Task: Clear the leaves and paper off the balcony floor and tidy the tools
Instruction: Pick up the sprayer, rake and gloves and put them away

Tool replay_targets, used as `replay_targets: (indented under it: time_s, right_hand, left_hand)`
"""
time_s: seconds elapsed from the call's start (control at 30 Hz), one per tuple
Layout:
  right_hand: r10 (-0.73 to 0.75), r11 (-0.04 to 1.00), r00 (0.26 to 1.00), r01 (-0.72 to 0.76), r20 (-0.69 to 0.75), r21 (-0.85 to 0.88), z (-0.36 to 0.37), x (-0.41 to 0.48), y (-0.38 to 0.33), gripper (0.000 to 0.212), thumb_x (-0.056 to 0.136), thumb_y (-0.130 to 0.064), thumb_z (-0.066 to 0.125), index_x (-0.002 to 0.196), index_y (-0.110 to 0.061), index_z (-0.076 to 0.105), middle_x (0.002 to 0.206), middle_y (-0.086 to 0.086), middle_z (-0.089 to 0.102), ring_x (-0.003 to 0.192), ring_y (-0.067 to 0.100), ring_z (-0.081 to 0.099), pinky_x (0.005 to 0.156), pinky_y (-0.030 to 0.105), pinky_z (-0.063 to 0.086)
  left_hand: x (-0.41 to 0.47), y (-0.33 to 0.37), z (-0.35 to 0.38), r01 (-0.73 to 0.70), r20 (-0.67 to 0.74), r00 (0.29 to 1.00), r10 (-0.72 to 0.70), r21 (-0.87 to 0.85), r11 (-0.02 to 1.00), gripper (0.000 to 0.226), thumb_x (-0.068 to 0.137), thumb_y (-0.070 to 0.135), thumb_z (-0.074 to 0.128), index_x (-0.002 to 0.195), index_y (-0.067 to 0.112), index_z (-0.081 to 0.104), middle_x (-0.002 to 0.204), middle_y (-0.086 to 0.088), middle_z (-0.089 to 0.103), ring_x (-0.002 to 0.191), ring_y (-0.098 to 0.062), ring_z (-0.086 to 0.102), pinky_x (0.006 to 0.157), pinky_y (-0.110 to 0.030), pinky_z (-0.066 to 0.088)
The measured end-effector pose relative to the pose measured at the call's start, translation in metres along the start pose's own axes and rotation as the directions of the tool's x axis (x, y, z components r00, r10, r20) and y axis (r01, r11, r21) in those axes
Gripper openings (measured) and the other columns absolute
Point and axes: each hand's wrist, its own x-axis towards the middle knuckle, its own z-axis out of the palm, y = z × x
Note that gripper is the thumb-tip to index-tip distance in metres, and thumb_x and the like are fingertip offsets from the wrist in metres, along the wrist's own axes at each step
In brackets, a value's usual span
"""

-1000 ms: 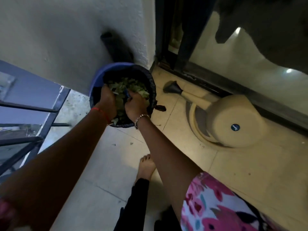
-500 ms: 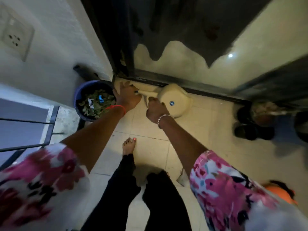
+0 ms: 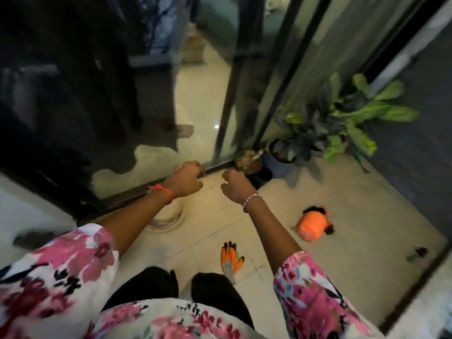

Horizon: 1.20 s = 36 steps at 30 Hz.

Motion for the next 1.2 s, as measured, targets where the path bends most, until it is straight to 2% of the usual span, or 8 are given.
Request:
replay_targets:
  time_s: [0.1, 0.2, 0.33, 0.47, 0.57, 0.7, 0.93, 1.2]
  right_hand:
    - [0.122, 0.991, 0.990, -0.117, -0.075, 0.066, -0.022, -0.024, 0.023, 0.028, 0.088, -0.009, 0.049, 0.113, 0.002, 0.055, 0.120, 0.021, 0.056, 0.112, 0.037, 0.052, 0.087, 0.035, 0.043]
    - [0.246, 0.963, 0.960, -0.227, -0.136, 0.146, -0.035, -0.043, 0.040, 0.025, 0.089, -0.010, 0.049, 0.109, 0.002, 0.057, 0.117, 0.022, 0.058, 0.110, 0.038, 0.053, 0.082, 0.034, 0.042]
    - [0.402, 0.905, 0.900, -0.363, -0.167, 0.223, -0.033, -0.071, 0.055, 0.032, 0.091, -0.007, 0.047, 0.120, 0.001, 0.054, 0.126, 0.021, 0.053, 0.116, 0.035, 0.048, 0.092, 0.034, 0.040]
    - [0.525, 0.842, 0.827, -0.469, -0.202, 0.267, -0.019, -0.092, 0.059, 0.036, 0.095, -0.019, 0.048, 0.126, -0.002, 0.048, 0.133, 0.017, 0.047, 0.123, 0.031, 0.044, 0.101, 0.038, 0.038]
    - [0.577, 0.814, 0.784, -0.528, -0.228, 0.243, -0.010, -0.106, 0.058, 0.044, 0.097, -0.029, 0.045, 0.133, -0.004, 0.041, 0.142, 0.013, 0.039, 0.132, 0.029, 0.035, 0.105, 0.042, 0.033]
    - [0.620, 0.782, 0.758, -0.579, -0.200, 0.231, 0.002, -0.119, 0.060, 0.049, 0.098, -0.032, 0.043, 0.137, -0.003, 0.036, 0.146, 0.014, 0.031, 0.135, 0.031, 0.028, 0.105, 0.046, 0.032]
    - [0.644, 0.763, 0.725, -0.583, -0.245, 0.280, 0.015, -0.140, 0.067, 0.047, 0.098, -0.031, 0.044, 0.134, -0.002, 0.038, 0.140, 0.017, 0.036, 0.130, 0.032, 0.034, 0.100, 0.045, 0.036]
    - [0.758, 0.643, 0.629, -0.674, -0.173, 0.364, 0.059, -0.192, 0.093, 0.045, 0.097, -0.029, 0.046, 0.134, -0.003, 0.041, 0.140, 0.017, 0.036, 0.129, 0.033, 0.036, 0.103, 0.048, 0.036]
  left_hand:
    - [0.023, 0.040, -0.003, -0.128, 0.073, 0.990, 0.125, 0.052, 0.990, 0.031, 0.085, 0.018, 0.057, 0.115, 0.016, 0.059, 0.128, -0.006, 0.048, 0.124, -0.025, 0.042, 0.106, -0.045, 0.031]
    - [0.037, 0.074, -0.004, -0.256, 0.120, 0.963, 0.242, 0.118, 0.959, 0.033, 0.087, 0.018, 0.056, 0.119, 0.014, 0.058, 0.132, -0.006, 0.047, 0.127, -0.024, 0.039, 0.106, -0.043, 0.031]
    - [0.042, 0.104, 0.008, -0.420, 0.205, 0.899, 0.386, 0.158, 0.894, 0.032, 0.088, 0.019, 0.056, 0.119, 0.014, 0.060, 0.133, -0.007, 0.048, 0.129, -0.025, 0.040, 0.105, -0.036, 0.031]
    - [0.034, 0.123, 0.025, -0.507, 0.391, 0.820, 0.418, 0.156, 0.847, 0.045, 0.092, 0.024, 0.053, 0.135, 0.016, 0.042, 0.150, -0.004, 0.028, 0.144, -0.025, 0.012, 0.116, -0.053, 0.009]
    - [0.030, 0.134, 0.034, -0.577, 0.411, 0.776, 0.479, 0.154, 0.802, 0.057, 0.092, 0.028, 0.053, 0.143, 0.019, 0.029, 0.154, -0.003, 0.018, 0.146, -0.026, 0.000, 0.113, -0.057, 0.000]
    - [0.029, 0.139, 0.037, -0.612, 0.378, 0.757, 0.534, 0.120, 0.782, 0.062, 0.091, 0.030, 0.056, 0.144, 0.020, 0.026, 0.155, -0.003, 0.017, 0.146, -0.025, 0.000, 0.113, -0.058, -0.002]
    - [0.021, 0.136, 0.046, -0.602, 0.412, 0.758, 0.506, 0.144, 0.785, 0.057, 0.090, 0.029, 0.058, 0.140, 0.016, 0.034, 0.151, -0.006, 0.023, 0.145, -0.026, 0.004, 0.112, -0.058, -0.001]
    - [-0.011, 0.157, 0.092, -0.696, 0.505, 0.666, 0.549, 0.156, 0.701, 0.061, 0.088, 0.028, 0.059, 0.141, 0.016, 0.033, 0.152, -0.005, 0.024, 0.145, -0.025, 0.004, 0.112, -0.059, -0.002]
